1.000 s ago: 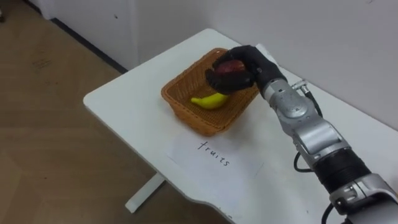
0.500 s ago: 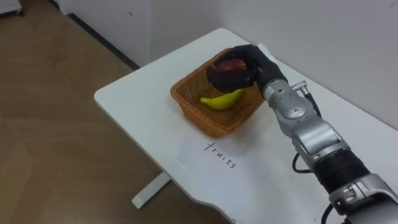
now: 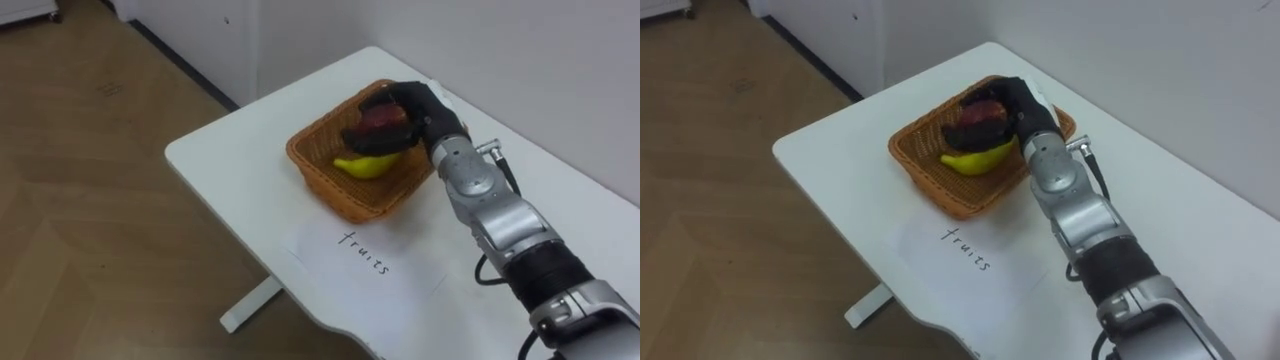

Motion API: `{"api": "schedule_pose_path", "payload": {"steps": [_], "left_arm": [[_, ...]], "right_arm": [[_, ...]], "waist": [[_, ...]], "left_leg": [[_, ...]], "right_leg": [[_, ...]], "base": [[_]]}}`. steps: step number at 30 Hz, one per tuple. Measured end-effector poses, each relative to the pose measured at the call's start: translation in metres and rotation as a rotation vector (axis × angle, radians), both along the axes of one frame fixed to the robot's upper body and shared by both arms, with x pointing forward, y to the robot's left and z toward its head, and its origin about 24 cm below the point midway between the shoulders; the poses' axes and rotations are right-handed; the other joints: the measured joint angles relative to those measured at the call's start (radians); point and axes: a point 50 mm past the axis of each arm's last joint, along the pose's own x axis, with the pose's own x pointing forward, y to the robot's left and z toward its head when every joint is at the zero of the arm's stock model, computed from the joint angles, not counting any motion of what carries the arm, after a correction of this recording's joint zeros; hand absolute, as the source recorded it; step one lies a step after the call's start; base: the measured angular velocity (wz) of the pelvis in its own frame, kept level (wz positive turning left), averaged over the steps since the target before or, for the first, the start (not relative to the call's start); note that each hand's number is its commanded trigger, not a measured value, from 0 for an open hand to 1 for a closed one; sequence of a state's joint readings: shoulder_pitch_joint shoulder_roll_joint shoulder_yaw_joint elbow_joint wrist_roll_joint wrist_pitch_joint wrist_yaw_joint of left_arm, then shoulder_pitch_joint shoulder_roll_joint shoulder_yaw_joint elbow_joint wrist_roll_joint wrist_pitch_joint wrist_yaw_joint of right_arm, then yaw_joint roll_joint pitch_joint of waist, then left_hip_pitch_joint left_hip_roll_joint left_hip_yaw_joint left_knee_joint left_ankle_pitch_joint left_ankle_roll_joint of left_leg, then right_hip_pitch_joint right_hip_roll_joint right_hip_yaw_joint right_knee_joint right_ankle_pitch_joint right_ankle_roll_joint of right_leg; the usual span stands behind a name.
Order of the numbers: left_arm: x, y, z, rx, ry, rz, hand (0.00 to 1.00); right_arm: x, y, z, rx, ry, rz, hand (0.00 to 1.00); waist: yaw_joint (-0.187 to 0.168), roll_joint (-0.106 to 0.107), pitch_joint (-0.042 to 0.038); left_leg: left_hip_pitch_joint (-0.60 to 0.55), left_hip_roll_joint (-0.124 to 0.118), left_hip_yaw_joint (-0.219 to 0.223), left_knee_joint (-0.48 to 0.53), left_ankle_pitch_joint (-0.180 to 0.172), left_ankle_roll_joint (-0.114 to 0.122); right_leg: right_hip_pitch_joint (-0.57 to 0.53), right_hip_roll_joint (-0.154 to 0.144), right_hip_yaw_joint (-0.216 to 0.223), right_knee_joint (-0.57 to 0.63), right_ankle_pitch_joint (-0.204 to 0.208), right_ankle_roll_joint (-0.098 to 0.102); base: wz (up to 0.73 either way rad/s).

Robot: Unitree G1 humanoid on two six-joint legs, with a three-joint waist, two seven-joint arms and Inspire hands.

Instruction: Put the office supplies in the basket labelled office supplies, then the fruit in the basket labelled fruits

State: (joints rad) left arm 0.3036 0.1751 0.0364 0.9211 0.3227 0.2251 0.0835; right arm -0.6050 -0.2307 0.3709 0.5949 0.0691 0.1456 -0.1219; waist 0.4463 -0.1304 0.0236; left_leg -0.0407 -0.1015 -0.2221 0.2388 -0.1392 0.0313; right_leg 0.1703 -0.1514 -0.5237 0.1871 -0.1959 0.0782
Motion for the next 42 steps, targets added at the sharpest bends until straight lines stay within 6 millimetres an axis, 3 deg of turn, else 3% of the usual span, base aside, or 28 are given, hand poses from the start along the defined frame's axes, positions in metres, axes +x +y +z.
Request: {"api": "schedule_pose_path", "payload": {"steps": [5,11,35,42], "left_arm": [[0.0003,-0.0001,0.0000,0.000,-0.002,-0.001,0.00],[-0.0003,-0.0001,0.0000,0.000,-0.001,-0.001,0.00],[-0.0013,0.0002,0.0001,0.007,0.007,-0.021,0.00],[-0.0010,0.0001,0.0001,0.004,0.004,-0.020,0.00]], "right_arm": [[-0.0001,-0.0007,-0.0011,-0.003,0.004,-0.002,0.00],[0.0000,-0.0012,-0.0010,-0.003,0.004,-0.002,0.00],[0.0002,-0.0020,-0.0005,-0.038,-0.005,0.001,0.00],[0.0009,-0.0041,0.0028,-0.120,-0.038,0.011,0.00]], "waist": [[-0.004,0.005,0.0021],[-0.010,0.015,-0.0011],[-0.029,0.018,-0.0037],[-0.039,0.026,-0.0159]], "left_leg": [[-0.001,-0.001,0.000,0.001,0.000,0.000],[0.000,-0.001,-0.001,0.002,0.001,0.001],[0.006,0.001,0.003,0.005,0.002,0.003],[0.017,0.001,0.021,0.000,0.002,0.003]], "right_leg": [[0.000,0.000,-0.001,0.000,0.000,0.000],[0.002,-0.002,-0.006,0.001,0.000,0.000],[0.004,-0.004,-0.001,0.003,0.000,0.000],[0.006,-0.003,0.009,0.003,0.000,0.000]], "base": [[0.00],[0.00],[0.00],[-0.04]]}}
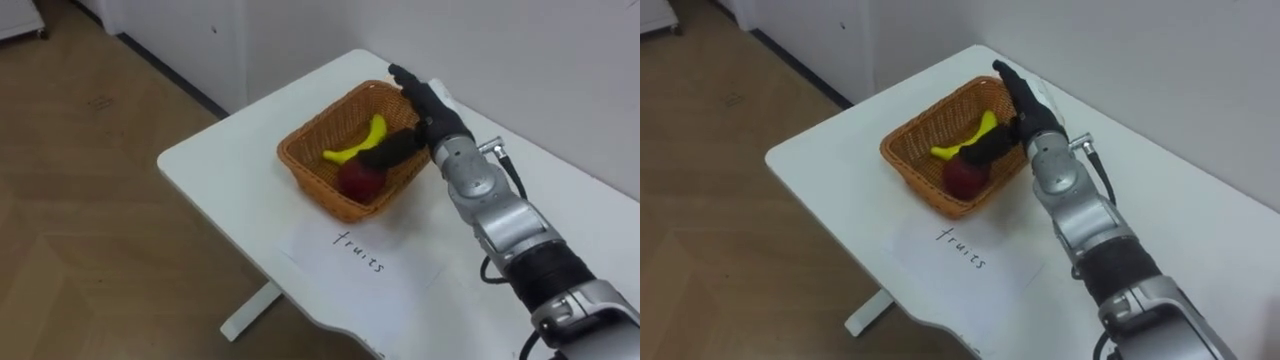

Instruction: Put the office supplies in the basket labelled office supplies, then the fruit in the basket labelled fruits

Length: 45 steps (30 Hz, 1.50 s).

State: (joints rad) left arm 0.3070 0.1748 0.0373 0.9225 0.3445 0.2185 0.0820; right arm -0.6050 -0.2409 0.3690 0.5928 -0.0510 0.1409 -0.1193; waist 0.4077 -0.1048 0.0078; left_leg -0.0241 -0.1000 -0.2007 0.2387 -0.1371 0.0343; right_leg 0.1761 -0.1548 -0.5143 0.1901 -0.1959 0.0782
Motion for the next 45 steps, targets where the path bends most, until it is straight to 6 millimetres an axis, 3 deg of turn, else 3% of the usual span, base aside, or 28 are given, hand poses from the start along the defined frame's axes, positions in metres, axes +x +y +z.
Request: {"api": "schedule_pose_path", "payload": {"steps": [2,8,10,12,20,26,29,32,35,41,45], "left_arm": [[0.003,0.000,0.000,-0.006,-0.006,-0.003,0.00],[0.006,-0.002,0.000,-0.014,-0.035,-0.014,0.00],[0.008,-0.001,0.000,-0.012,-0.048,-0.017,0.00],[0.011,0.000,0.001,-0.008,-0.064,-0.014,0.00],[0.017,-0.001,0.001,-0.013,-0.089,-0.024,0.00],[0.016,-0.002,0.001,-0.015,-0.083,-0.027,0.00],[0.011,-0.003,-0.001,-0.017,-0.065,-0.021,0.00],[0.009,-0.003,-0.001,-0.019,-0.062,-0.020,0.00],[0.006,-0.004,-0.001,-0.022,-0.055,-0.017,0.00],[0.002,-0.001,-0.002,-0.017,-0.041,0.005,0.00],[0.002,0.000,-0.002,-0.021,-0.050,0.010,0.00]], "right_arm": [[0.000,0.001,0.003,-0.001,-0.013,0.006,0.00],[0.001,0.001,0.026,-0.023,-0.121,0.045,0.00],[0.001,0.001,0.035,-0.029,-0.167,0.057,0.00],[0.001,-0.003,0.045,-0.032,-0.218,0.046,0.00],[0.000,-0.016,0.074,-0.010,-0.378,-0.035,0.00],[-0.008,-0.034,0.073,0.000,-0.402,-0.096,0.00],[-0.014,-0.041,0.076,0.022,-0.430,-0.123,0.00],[-0.018,-0.051,0.080,0.039,-0.468,-0.170,0.00],[-0.020,-0.063,0.082,0.070,-0.476,-0.214,0.00],[-0.023,-0.083,0.088,0.117,-0.521,-0.328,0.00],[-0.025,-0.097,0.093,0.192,-0.546,-0.403,0.00]], "waist": [[-0.011,-0.001,-0.0038],[-0.058,-0.004,-0.0038],[-0.074,-0.004,0.0022],[-0.105,-0.010,0.0016],[-0.160,-0.009,0.0032],[-0.192,-0.004,-0.0017],[-0.214,0.007,-0.0062],[-0.234,0.021,-0.0025],[-0.251,0.031,-0.0059],[-0.292,0.021,-0.0142],[-0.303,0.014,-0.0135]], "left_leg": [[0.004,0.001,0.004,-0.002,0.000,0.000],[0.023,0.006,0.027,-0.008,-0.001,0.001],[0.036,0.007,0.035,-0.013,-0.001,0.002],[0.038,0.009,0.041,-0.014,-0.002,0.003],[0.051,0.020,0.086,-0.016,-0.006,0.007],[0.061,0.023,0.108,-0.017,-0.009,0.011],[0.067,0.026,0.118,-0.018,-0.011,0.013],[0.076,0.036,0.140,-0.020,-0.013,0.014],[0.090,0.039,0.149,-0.030,-0.013,0.014],[0.104,0.042,0.178,-0.037,-0.017,0.012],[0.103,0.053,0.205,-0.032,-0.026,0.009]], "right_leg": [[-0.001,0.000,0.009,0.000,0.000,0.000],[0.005,0.000,0.042,0.003,0.000,0.000],[0.015,-0.001,0.048,0.004,0.000,0.000],[0.014,0.000,0.057,0.006,0.000,0.000],[0.000,0.002,0.103,0.018,0.005,-0.001],[-0.002,0.002,0.132,0.020,0.007,0.000],[-0.001,0.002,0.151,0.020,0.008,0.003],[-0.001,0.006,0.170,0.018,0.013,0.001],[-0.005,0.007,0.185,0.018,0.015,0.001],[-0.009,0.013,0.215,0.031,0.016,-0.001],[-0.016,0.021,0.240,0.030,0.018,-0.005]], "base": [[-0.10],[-0.12],[-0.17],[-0.07],[-0.18],[-0.10],[-0.12],[-0.19],[-0.16],[-0.17],[-0.17]]}}
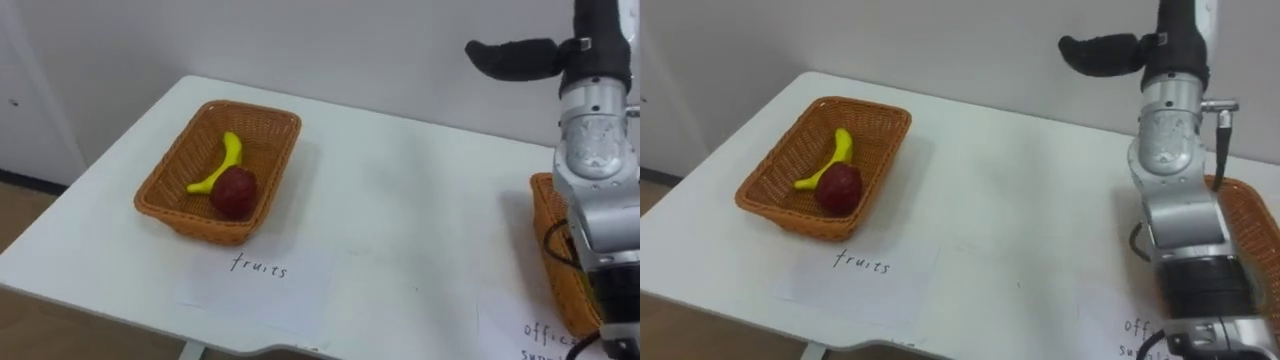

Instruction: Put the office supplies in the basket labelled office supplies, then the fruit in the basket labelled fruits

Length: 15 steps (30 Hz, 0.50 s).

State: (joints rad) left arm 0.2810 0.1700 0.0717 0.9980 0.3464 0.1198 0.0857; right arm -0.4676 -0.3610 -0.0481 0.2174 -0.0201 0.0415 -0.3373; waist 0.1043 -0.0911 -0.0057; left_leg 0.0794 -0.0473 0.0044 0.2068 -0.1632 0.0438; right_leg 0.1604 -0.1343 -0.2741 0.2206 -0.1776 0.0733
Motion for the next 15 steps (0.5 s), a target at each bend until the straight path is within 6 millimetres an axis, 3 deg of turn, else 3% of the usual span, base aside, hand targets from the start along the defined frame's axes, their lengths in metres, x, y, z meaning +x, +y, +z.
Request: {"api": "schedule_pose_path", "payload": {"steps": [7,8,15], "left_arm": [[0.004,0.008,0.003,0.022,-0.015,0.009,0.00],[0.004,0.010,0.003,0.025,-0.019,0.014,0.00],[0.001,0.010,0.003,0.035,-0.027,0.027,0.00]], "right_arm": [[-0.010,-0.012,0.019,0.041,-0.102,-0.026,0.00],[-0.016,-0.018,0.017,0.052,-0.114,-0.038,0.00],[-0.039,-0.046,-0.001,0.182,-0.098,-0.128,0.00]], "waist": [[-0.032,0.003,0.0043],[-0.040,-0.004,-0.0005],[-0.082,0.006,0.0041]], "left_leg": [[-0.011,0.017,0.023,-0.003,-0.006,-0.002],[-0.015,0.017,0.025,-0.003,-0.005,-0.003],[0.004,0.025,0.065,-0.012,-0.010,-0.007]], "right_leg": [[-0.028,0.009,0.028,-0.003,0.007,-0.005],[-0.026,0.013,0.027,-0.008,0.010,-0.005],[-0.030,0.024,0.058,-0.019,0.014,-0.007]], "base": [[-0.14],[0.00],[-0.14]]}}
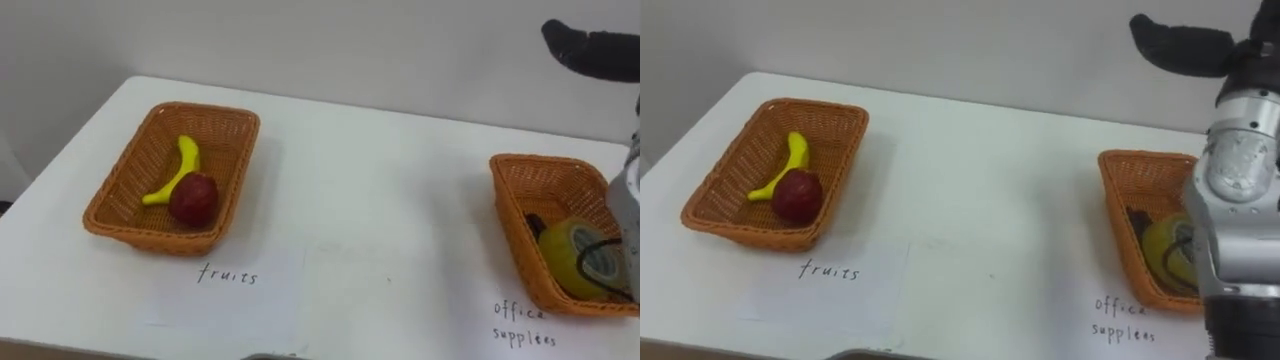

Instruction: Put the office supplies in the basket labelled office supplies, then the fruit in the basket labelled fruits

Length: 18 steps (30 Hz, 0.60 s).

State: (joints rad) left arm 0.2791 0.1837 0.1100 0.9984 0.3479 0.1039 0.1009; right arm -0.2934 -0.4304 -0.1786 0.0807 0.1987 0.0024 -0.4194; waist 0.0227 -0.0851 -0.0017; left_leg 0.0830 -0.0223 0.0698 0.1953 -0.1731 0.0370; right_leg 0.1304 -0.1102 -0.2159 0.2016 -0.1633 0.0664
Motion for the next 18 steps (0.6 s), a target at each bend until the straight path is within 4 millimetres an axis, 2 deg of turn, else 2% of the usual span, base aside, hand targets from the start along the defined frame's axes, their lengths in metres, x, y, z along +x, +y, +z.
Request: {"api": "schedule_pose_path", "payload": {"steps": [2,7,8,12,18], "left_arm": [[-0.004,0.002,0.001,0.009,-0.005,0.014,0.00],[-0.012,0.004,0.002,0.016,-0.005,0.044,0.00],[-0.011,0.004,0.002,0.019,-0.009,0.042,0.00],[-0.009,0.006,0.003,0.064,-0.026,0.047,0.00],[-0.009,0.005,0.003,0.079,-0.030,0.042,0.00]], "right_arm": [[-0.005,-0.010,0.001,0.019,-0.013,-0.049,0.00],[-0.023,-0.041,0.004,0.119,-0.073,-0.190,0.00],[-0.028,-0.046,0.003,0.138,-0.083,-0.224,0.00],[-0.052,-0.067,-0.013,0.180,-0.067,-0.333,0.00],[-0.082,-0.086,-0.034,0.251,-0.025,-0.458,0.00]], "waist": [[-0.009,0.003,-0.0017],[-0.056,-0.003,-0.0034],[-0.071,-0.004,-0.0036],[-0.087,-0.005,-0.0046],[-0.108,0.008,-0.0023]], "left_leg": [[-0.003,0.009,0.014,-0.002,-0.002,-0.003],[-0.003,0.016,0.027,-0.006,-0.006,-0.010],[-0.003,0.018,0.034,-0.007,-0.007,-0.011],[0.004,0.030,0.052,-0.009,-0.010,-0.017],[0.017,0.038,0.094,-0.029,-0.012,-0.020]], "right_leg": [[-0.010,0.007,0.017,0.000,0.005,-0.005],[-0.014,0.015,0.022,-0.004,0.005,-0.006],[-0.015,0.018,0.025,-0.012,0.008,-0.011],[-0.014,0.030,0.042,-0.017,0.013,-0.016],[-0.034,0.039,0.091,-0.015,0.015,-0.019]], "base": [[-0.25],[-0.12],[-0.17],[-0.13],[-0.25]]}}
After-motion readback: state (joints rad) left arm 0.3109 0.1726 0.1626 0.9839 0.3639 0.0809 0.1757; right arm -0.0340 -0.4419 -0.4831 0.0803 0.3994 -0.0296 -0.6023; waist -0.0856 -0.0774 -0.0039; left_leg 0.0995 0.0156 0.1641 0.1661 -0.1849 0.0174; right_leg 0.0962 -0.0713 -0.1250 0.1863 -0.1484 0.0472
